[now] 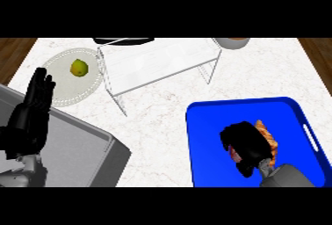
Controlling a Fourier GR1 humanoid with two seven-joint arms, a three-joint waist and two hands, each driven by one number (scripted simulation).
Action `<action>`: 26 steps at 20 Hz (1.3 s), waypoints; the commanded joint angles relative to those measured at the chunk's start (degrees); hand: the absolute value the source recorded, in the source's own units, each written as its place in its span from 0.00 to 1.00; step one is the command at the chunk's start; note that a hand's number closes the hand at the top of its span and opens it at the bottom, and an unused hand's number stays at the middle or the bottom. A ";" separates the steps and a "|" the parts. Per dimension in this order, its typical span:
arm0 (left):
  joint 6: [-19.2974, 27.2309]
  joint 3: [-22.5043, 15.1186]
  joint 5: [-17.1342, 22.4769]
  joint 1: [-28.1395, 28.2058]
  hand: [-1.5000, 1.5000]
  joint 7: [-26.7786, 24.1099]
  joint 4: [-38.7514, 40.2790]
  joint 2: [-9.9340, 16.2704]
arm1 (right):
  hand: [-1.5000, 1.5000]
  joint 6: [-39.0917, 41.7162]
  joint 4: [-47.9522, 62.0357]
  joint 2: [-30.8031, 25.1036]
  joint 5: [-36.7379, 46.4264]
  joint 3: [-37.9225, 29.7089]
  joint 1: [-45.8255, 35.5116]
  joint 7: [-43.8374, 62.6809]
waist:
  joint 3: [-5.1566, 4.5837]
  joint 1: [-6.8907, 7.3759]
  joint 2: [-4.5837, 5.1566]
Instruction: Pick the can from the tray and place it in the tiered shelf
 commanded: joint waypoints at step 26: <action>-2.68 0.63 1.37 2.80 0.50 0.18 1.35 -0.80 | 1.00 -8.78 -24.16 25.46 -9.11 3.92 -27.74 56.19 | -0.07 -0.01 0.49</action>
